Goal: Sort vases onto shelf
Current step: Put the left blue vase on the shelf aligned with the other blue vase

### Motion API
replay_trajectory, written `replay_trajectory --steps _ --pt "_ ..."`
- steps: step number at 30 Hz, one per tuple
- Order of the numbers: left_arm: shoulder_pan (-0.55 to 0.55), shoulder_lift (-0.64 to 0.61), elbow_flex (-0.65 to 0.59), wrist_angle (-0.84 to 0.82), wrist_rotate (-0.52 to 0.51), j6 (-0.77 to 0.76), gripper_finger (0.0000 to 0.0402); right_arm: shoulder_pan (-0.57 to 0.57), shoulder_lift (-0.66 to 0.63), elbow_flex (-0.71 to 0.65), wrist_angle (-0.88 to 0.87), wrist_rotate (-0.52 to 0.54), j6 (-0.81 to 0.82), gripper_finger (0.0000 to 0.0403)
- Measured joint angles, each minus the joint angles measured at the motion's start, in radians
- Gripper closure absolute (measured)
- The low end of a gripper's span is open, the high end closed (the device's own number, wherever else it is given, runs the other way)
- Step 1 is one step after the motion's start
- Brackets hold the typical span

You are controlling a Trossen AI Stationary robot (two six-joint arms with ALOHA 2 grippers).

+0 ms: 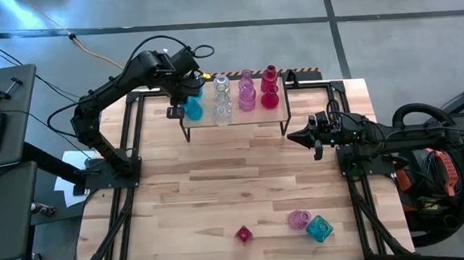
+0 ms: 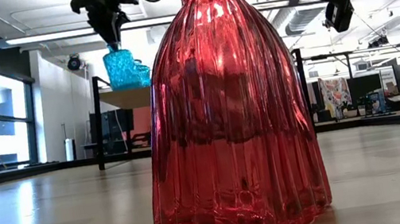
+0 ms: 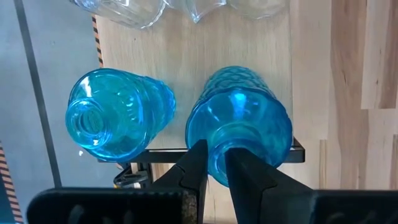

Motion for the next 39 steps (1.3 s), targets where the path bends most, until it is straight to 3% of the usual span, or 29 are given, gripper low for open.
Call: replay_trajectory --steps 28,39 --pt "0.005 0.025 0.001 0.064 -0.004 -0.002 0.0354 0.000 0.000 0.000 0.000 0.000 0.000 0.0402" --pt "0.005 0.026 0.000 0.086 -0.031 0.016 0.0309 0.000 0.000 0.000 0.000 0.000 0.000 0.0402"
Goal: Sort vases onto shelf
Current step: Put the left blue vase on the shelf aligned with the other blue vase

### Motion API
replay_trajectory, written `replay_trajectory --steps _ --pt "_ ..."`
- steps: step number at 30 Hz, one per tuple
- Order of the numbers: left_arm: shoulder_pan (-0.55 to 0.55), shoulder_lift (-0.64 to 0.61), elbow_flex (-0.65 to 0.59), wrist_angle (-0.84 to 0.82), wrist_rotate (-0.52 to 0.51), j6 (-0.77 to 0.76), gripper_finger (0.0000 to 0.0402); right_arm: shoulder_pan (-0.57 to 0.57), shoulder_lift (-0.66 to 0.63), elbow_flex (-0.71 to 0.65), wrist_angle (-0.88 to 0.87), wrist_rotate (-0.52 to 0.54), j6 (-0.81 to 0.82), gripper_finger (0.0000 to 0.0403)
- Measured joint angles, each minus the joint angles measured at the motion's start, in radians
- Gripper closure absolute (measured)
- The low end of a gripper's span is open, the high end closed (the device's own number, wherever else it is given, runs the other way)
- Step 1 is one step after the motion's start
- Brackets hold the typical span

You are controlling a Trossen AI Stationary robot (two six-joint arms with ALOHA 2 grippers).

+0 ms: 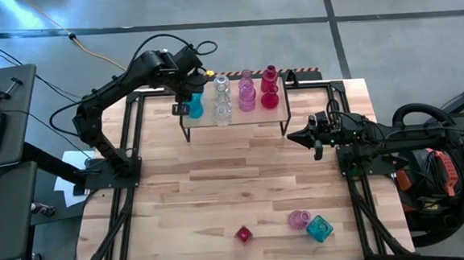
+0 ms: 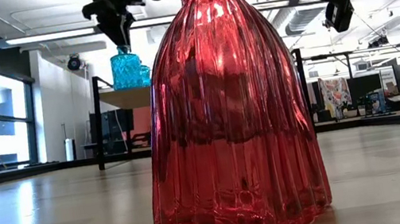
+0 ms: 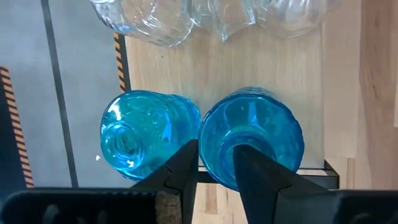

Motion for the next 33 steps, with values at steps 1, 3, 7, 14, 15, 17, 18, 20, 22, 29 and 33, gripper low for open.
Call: replay_trajectory --steps 1,3,7,14,15,17,18,20,22,29,33 --pt "0.000 0.000 0.000 0.005 -0.002 0.005 0.0308 0.000 0.000 0.000 0.000 0.000 0.000 0.0402" --pt "0.000 0.001 -0.001 0.012 -0.005 0.006 0.0307 0.000 0.000 0.000 0.000 0.000 0.000 0.0402" --pt "0.000 0.001 -0.001 0.018 -0.019 0.008 0.0307 0.000 0.000 0.000 0.000 0.000 0.000 0.0402" --pt "0.008 0.002 -0.002 0.033 -0.032 0.009 0.0307 0.000 0.000 0.000 0.000 0.000 0.000 0.0402" --pt "0.009 0.002 -0.002 0.033 -0.032 0.008 0.0307 0.000 0.000 0.000 0.000 0.000 0.000 0.0402" --pt "0.012 0.002 -0.002 0.033 -0.032 0.005 0.0307 0.000 0.000 0.000 0.000 0.000 0.000 0.0402" --pt "0.012 0.002 -0.002 0.033 -0.033 0.001 0.0307 0.000 0.000 0.000 0.000 0.000 0.000 0.0402" --pt "0.013 0.002 -0.002 0.033 -0.035 0.001 0.0307 0.000 0.000 0.000 0.000 0.000 0.000 0.0402" --pt "0.013 0.002 -0.002 0.035 -0.035 -0.004 0.0307 0.000 0.000 0.000 0.000 0.000 0.000 0.0402" --pt "0.013 0.002 -0.002 0.039 -0.034 -0.002 0.0288 0.000 0.000 0.000 0.000 0.000 0.000 0.0402" --pt "0.013 0.001 -0.001 0.039 -0.034 -0.002 0.0271 0.000 0.000 0.000 0.000 0.000 0.000 0.0402"
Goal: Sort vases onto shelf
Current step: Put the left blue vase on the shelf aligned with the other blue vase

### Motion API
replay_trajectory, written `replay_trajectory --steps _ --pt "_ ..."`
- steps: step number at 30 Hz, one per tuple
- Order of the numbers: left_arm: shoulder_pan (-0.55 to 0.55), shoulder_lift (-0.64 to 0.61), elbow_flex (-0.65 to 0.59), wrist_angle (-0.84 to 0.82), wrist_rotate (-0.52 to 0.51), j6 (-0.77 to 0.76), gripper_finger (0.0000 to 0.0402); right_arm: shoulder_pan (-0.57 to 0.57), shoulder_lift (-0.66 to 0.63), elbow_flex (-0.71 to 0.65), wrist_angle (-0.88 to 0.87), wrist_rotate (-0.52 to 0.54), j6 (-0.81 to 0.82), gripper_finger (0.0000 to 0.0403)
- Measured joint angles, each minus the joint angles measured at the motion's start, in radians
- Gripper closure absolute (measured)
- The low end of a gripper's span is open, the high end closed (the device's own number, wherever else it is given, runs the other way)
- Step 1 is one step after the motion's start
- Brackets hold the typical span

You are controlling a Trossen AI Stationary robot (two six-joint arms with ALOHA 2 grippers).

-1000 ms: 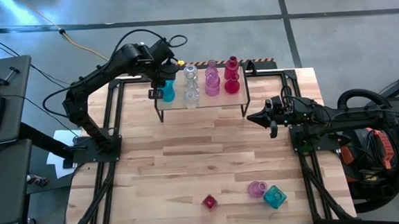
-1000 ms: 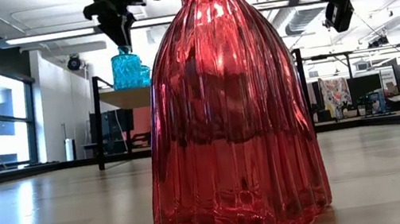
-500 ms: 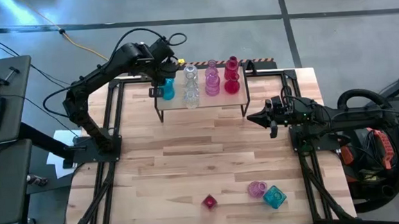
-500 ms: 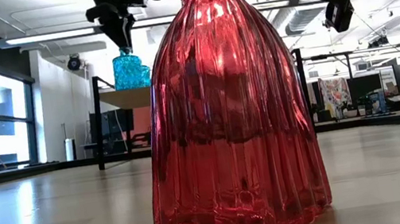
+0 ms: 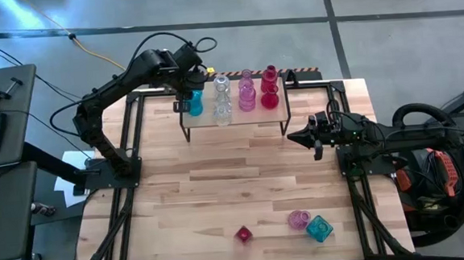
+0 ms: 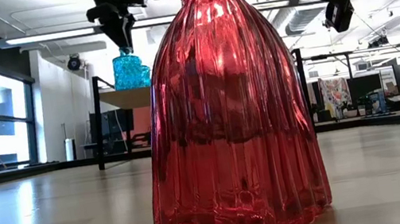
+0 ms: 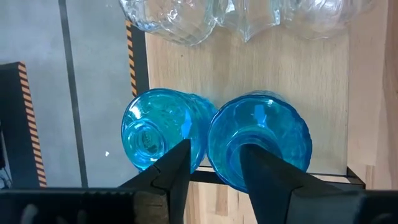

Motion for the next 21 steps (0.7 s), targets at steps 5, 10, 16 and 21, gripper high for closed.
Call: replay_trajectory --steps 5,10,16,21 --pt "-0.003 0.000 0.000 0.000 0.002 0.000 0.0264 0.000 0.000 0.000 0.000 0.000 0.000 0.0402" --pt "-0.003 0.000 0.003 -0.004 0.005 0.000 0.0265 0.000 0.000 0.000 0.000 0.000 0.000 0.0402" --pt "-0.003 -0.002 0.045 -0.008 -0.008 0.003 0.0266 0.000 0.000 0.000 0.000 0.000 0.000 0.0402" --pt "-0.003 -0.002 0.047 -0.009 -0.013 -0.005 0.0266 0.000 0.000 0.000 0.000 0.000 0.000 0.0402"
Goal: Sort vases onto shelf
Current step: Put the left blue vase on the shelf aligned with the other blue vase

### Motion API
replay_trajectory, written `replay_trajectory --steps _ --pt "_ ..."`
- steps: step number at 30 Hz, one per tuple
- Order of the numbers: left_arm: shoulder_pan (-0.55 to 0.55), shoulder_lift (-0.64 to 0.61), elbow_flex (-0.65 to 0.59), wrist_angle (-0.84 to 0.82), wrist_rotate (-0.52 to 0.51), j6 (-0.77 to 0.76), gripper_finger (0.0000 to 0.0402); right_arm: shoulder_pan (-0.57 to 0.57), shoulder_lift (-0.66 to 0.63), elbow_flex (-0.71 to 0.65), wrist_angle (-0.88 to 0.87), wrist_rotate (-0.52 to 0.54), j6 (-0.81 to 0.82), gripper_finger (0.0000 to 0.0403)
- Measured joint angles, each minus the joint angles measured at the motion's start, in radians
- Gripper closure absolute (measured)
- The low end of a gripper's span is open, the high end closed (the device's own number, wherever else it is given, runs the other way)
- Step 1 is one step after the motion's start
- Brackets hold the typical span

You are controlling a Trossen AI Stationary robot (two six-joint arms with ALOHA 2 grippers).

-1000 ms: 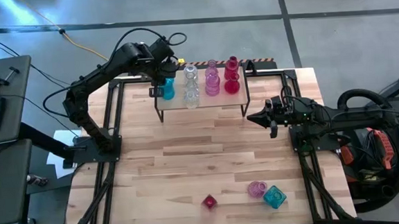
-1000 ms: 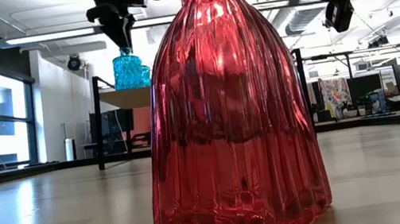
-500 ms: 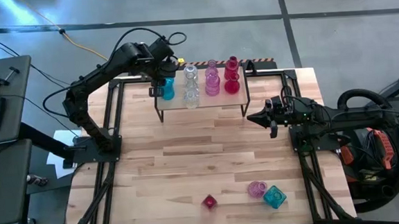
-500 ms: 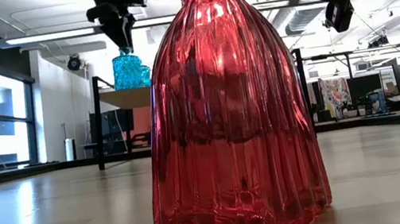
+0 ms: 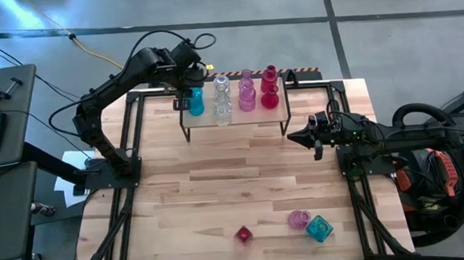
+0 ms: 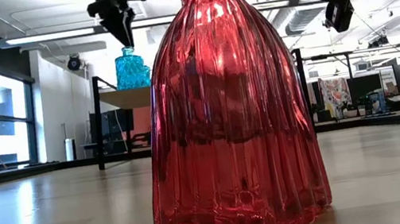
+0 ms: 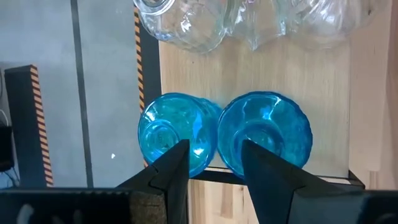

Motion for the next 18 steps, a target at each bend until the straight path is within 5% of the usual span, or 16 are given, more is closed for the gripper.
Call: replay_trajectory --steps 18 --pt "-0.013 0.000 -0.020 0.001 0.019 -0.032 0.0266 0.000 0.000 0.000 0.000 0.000 0.000 0.0402"
